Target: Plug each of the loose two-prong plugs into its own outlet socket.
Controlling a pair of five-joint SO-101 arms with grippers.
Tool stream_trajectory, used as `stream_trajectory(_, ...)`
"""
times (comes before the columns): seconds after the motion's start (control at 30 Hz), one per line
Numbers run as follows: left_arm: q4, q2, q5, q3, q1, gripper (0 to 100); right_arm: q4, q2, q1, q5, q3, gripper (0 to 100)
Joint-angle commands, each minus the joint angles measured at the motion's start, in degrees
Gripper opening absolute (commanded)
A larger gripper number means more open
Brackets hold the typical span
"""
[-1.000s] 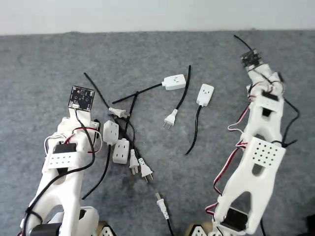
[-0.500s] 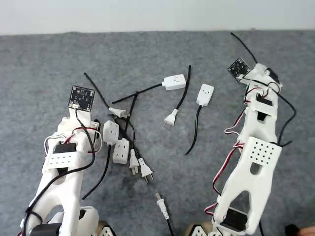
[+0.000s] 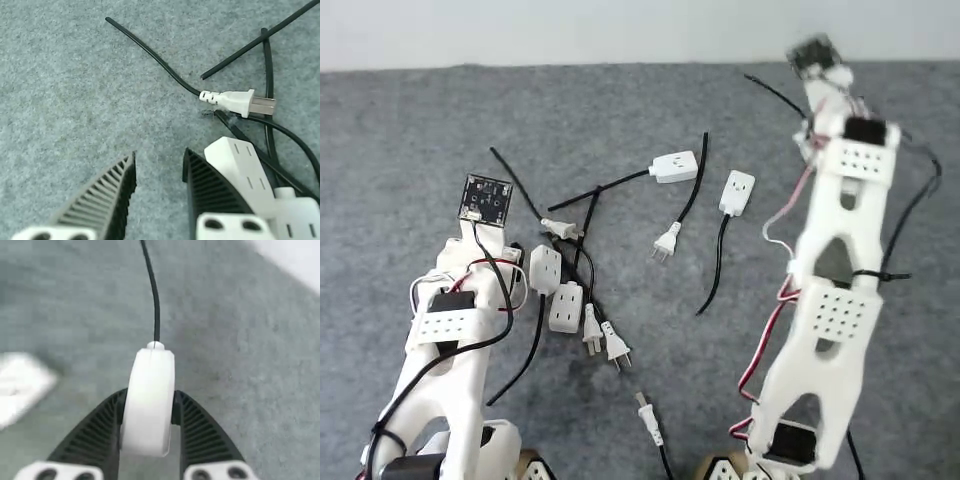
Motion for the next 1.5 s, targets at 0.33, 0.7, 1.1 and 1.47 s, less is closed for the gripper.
stream_trajectory(0.33, -1.7, -0.4, -0.4, -0.2, 0.2, 16, 33.1, -34.2, -15.8, -2.2, -6.7, 1.0)
stream_trajectory(0.7, -1.7, -0.4, -0.4, -0.2, 0.2, 16, 32.7, -57.3, -31.3, -2.3, 45.0, 1.0)
stream_trajectory(1.1, -1.6, -0.4, -0.4, -0.1, 1.0, 16, 3.6, -81.0, -30.6, -1.8, 99.4, 1.0)
stream_trajectory(1.47, -1.6, -0.4, -0.4, -0.1, 1.0, 16, -11.3, -76.3, -28.8, -1.8, 108.4, 1.0)
